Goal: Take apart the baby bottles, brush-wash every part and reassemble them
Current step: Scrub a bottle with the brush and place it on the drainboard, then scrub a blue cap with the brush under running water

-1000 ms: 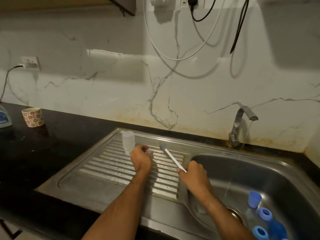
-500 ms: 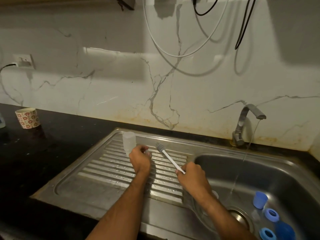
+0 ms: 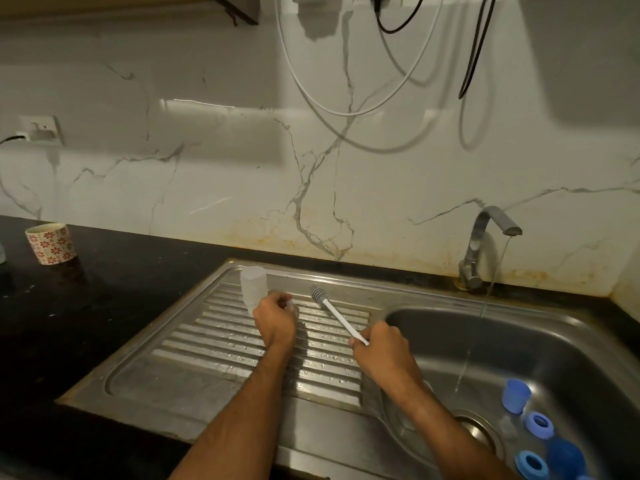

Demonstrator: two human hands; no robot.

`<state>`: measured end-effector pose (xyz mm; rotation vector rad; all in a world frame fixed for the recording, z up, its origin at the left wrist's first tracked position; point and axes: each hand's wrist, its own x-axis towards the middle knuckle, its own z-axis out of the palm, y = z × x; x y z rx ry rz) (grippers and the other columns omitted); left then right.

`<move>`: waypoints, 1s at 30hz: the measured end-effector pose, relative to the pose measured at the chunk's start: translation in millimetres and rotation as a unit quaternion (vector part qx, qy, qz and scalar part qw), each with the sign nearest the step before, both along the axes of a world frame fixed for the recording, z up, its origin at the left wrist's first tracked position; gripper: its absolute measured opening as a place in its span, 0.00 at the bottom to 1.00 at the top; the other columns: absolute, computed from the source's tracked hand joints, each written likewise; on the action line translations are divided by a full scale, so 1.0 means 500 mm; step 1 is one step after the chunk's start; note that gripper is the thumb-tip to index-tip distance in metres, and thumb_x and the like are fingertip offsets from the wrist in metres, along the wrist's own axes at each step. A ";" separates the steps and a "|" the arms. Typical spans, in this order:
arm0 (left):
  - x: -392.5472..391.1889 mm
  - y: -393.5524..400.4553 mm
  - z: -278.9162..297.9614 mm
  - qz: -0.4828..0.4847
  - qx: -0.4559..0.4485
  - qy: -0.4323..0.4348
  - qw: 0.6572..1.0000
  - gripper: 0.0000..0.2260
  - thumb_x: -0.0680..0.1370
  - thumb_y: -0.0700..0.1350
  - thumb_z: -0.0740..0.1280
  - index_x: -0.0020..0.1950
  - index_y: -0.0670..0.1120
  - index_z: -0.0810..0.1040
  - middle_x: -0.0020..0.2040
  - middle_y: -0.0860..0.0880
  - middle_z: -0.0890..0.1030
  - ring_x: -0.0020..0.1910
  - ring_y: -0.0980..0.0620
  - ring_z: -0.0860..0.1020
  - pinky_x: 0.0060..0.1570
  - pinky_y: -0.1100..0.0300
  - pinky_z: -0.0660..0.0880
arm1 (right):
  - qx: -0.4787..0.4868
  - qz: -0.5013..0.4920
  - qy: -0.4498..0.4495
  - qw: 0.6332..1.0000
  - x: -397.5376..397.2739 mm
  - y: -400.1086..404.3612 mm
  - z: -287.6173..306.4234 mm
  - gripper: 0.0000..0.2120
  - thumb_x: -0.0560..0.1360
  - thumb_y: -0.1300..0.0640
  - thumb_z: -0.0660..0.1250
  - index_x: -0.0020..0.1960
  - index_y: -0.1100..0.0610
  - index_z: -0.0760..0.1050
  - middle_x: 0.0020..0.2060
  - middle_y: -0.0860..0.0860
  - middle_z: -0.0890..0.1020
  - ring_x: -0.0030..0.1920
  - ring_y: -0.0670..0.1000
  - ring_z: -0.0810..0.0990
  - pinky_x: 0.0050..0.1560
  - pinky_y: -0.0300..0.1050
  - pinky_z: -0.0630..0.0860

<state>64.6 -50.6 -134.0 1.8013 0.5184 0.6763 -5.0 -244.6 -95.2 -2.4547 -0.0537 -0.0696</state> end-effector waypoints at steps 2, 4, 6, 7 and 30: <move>-0.003 -0.002 0.000 0.002 -0.001 0.000 1.000 0.11 0.78 0.36 0.70 0.59 0.43 0.82 0.55 0.45 0.84 0.53 0.50 0.81 0.60 0.55 0.78 | -0.006 -0.002 0.003 1.000 0.000 -0.001 -0.003 0.12 0.80 0.45 0.69 0.55 0.53 0.82 0.42 0.47 0.82 0.43 0.47 0.82 0.44 0.46 0.81; -0.005 -0.006 0.003 0.003 -0.001 0.000 1.000 0.13 0.78 0.36 0.70 0.62 0.43 0.81 0.57 0.44 0.83 0.52 0.53 0.79 0.55 0.60 0.76 | -0.008 -0.004 0.004 1.000 0.000 -0.003 -0.003 0.12 0.80 0.45 0.68 0.55 0.53 0.82 0.42 0.47 0.82 0.43 0.48 0.82 0.46 0.48 0.83; -0.006 -0.010 0.009 0.002 -0.002 -0.001 1.000 0.14 0.78 0.36 0.70 0.63 0.42 0.80 0.59 0.44 0.83 0.52 0.54 0.77 0.54 0.62 0.74 | -0.007 -0.003 0.002 1.000 0.001 -0.007 -0.003 0.12 0.80 0.45 0.68 0.55 0.53 0.81 0.43 0.47 0.82 0.43 0.48 0.82 0.47 0.49 0.83; -0.005 -0.011 0.012 0.001 0.000 0.000 1.000 0.14 0.77 0.36 0.71 0.63 0.42 0.80 0.60 0.44 0.82 0.54 0.52 0.78 0.55 0.61 0.74 | -0.005 -0.003 0.003 1.000 0.002 -0.008 -0.001 0.12 0.80 0.45 0.69 0.55 0.53 0.81 0.43 0.47 0.82 0.43 0.48 0.82 0.47 0.50 0.83; -0.061 -0.204 0.066 -0.061 0.070 0.006 0.996 0.12 0.75 0.34 0.73 0.57 0.44 0.84 0.55 0.47 0.84 0.54 0.49 0.82 0.53 0.58 0.78 | -0.011 -0.088 -0.021 0.996 -0.099 -0.191 0.075 0.09 0.80 0.49 0.68 0.53 0.55 0.80 0.41 0.49 0.78 0.39 0.51 0.74 0.37 0.43 0.71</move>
